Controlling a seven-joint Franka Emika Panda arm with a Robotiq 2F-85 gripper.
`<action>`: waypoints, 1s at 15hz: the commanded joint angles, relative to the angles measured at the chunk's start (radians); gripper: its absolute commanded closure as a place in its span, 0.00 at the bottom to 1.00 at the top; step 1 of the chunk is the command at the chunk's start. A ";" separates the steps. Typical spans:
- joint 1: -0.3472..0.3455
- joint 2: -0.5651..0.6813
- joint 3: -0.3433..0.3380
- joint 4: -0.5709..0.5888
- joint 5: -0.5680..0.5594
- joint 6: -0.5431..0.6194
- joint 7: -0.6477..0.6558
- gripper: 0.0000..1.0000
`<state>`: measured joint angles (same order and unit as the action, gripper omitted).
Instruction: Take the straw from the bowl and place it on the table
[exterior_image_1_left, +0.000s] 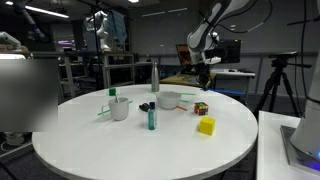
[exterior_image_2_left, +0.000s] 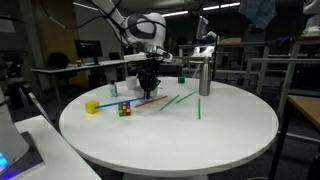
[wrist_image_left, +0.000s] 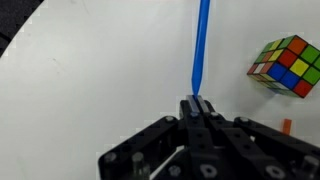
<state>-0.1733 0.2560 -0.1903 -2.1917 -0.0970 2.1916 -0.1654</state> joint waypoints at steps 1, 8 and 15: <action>-0.015 0.040 0.019 0.049 0.034 -0.003 -0.006 1.00; -0.013 0.120 0.024 0.121 0.024 0.026 0.021 1.00; -0.016 0.218 0.026 0.207 0.018 0.012 0.027 1.00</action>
<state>-0.1731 0.4259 -0.1765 -2.0435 -0.0854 2.2138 -0.1535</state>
